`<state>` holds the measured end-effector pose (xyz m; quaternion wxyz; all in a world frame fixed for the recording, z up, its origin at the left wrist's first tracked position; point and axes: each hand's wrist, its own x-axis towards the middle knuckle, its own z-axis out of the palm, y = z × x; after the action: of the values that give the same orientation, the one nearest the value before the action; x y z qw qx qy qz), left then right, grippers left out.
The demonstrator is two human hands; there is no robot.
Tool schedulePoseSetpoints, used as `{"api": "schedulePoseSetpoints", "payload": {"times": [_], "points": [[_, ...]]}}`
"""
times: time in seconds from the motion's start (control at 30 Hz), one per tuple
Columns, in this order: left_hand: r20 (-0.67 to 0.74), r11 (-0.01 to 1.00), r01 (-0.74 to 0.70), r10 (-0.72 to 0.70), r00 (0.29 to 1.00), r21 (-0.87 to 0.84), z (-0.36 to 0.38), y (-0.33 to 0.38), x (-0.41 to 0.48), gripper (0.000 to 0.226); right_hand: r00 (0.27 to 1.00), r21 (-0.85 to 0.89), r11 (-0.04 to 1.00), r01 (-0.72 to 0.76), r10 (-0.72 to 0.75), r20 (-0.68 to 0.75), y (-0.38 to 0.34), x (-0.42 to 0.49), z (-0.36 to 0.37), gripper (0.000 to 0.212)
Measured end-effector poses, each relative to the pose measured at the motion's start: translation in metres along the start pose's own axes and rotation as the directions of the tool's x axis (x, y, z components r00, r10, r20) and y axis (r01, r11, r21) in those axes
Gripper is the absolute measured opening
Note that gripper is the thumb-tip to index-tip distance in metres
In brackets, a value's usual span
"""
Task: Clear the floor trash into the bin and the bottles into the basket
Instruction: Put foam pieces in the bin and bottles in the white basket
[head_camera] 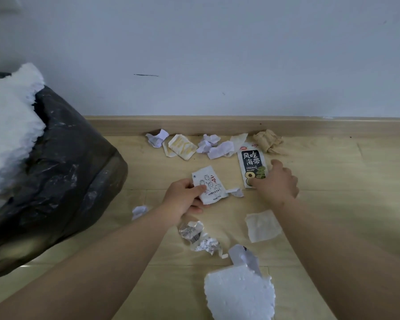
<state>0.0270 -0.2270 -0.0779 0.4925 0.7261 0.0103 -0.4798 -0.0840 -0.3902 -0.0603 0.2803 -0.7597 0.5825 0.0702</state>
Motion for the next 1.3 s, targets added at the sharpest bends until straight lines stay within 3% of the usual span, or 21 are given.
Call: {"api": "schedulePoseSetpoints", "payload": {"times": [0.2,0.4,0.53,0.67,0.87,1.0,1.13,1.23,1.3], "points": [[-0.013,1.0,0.011,-0.011,1.0,-0.012,0.001,0.0,-0.008,0.011,0.995,0.04,0.997,-0.068,0.065,0.075,0.004,-0.013,0.016,0.026],[0.037,0.979,0.062,-0.056,0.998,-0.197,0.0,0.013,-0.023,0.008,1.0,0.03,0.999,-0.011,0.011,0.008,0.008,-0.027,0.004,0.014],[0.048,0.979,-0.015,0.025,0.999,-0.204,0.0,0.027,-0.034,0.011,0.991,0.271,0.954,0.131,-0.135,-0.005,-0.001,-0.041,-0.006,0.027],[0.032,0.967,-0.106,0.116,0.993,-0.233,-0.004,0.042,-0.044,0.003,0.96,0.531,0.836,0.139,-0.245,0.134,-0.025,-0.072,-0.013,0.018],[-0.21,0.935,-0.297,0.256,0.944,-0.196,-0.022,0.058,-0.062,0.011,0.892,0.76,0.647,0.062,-0.378,0.249,-0.057,-0.106,-0.022,0.022],[-0.355,0.867,-0.485,0.421,0.835,-0.112,-0.034,0.074,-0.086,0.024,0.894,0.788,0.615,0.028,-0.368,0.255,-0.072,-0.117,-0.025,0.024],[-0.409,0.779,-0.624,0.593,0.694,0.07,-0.057,0.089,-0.119,0.038,0.903,0.802,0.596,0.038,-0.364,0.228,-0.085,-0.123,-0.023,0.02],[-0.499,0.658,-0.697,0.722,0.479,0.284,-0.081,0.108,-0.144,0.031,0.898,0.797,0.602,0.046,-0.373,0.231,-0.094,-0.128,-0.02,0.014],[-0.564,0.598,-0.665,0.766,0.308,0.448,-0.106,0.123,-0.156,0.02,0.89,0.789,0.611,0.054,-0.388,0.239,-0.098,-0.133,-0.017,0.013]]}}
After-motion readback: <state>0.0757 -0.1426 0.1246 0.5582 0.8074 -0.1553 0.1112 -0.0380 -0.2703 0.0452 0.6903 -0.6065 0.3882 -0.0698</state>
